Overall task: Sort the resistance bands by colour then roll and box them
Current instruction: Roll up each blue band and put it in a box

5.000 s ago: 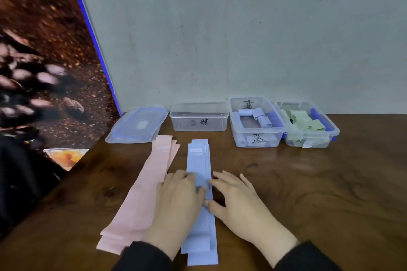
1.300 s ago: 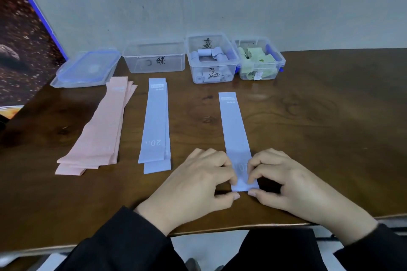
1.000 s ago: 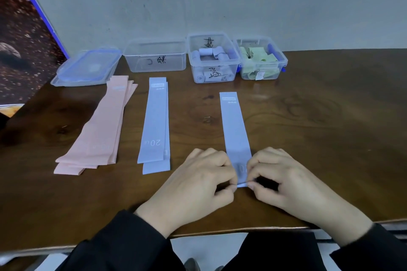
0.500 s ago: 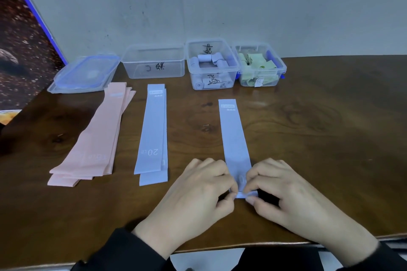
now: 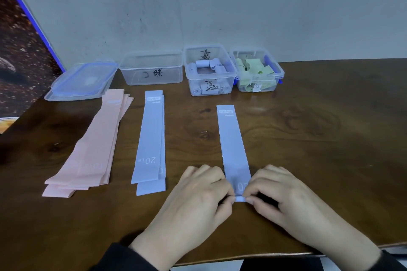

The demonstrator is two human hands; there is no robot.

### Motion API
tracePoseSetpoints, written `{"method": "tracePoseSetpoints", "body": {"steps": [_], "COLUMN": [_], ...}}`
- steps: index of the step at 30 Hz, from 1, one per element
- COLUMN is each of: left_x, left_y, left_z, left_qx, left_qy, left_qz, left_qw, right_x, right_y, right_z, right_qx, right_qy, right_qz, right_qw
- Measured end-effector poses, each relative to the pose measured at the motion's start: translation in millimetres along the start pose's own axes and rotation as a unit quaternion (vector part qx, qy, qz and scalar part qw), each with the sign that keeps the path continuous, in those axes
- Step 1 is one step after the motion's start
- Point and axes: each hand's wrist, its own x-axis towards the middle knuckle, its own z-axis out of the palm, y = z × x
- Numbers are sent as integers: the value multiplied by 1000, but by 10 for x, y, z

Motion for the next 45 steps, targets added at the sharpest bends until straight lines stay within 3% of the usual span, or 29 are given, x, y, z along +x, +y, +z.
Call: {"method": "tracePoseSetpoints", "body": {"steps": [22, 36, 45], "left_x": [24, 276, 267], "left_y": [-12, -93, -143], "left_z": [19, -112, 22], "left_qx": [20, 26, -16], "left_qy": [23, -36, -9], "left_qz": [-1, 46, 11], "left_qw": [1000, 998, 1000], "right_x": [18, 172, 167], "right_y": [-14, 152, 147], "right_z": [14, -39, -18], "right_qx": [-30, 8, 24], "right_qy": [17, -3, 15], "right_qz": [34, 6, 12], "right_qw": [999, 1000, 1000]}}
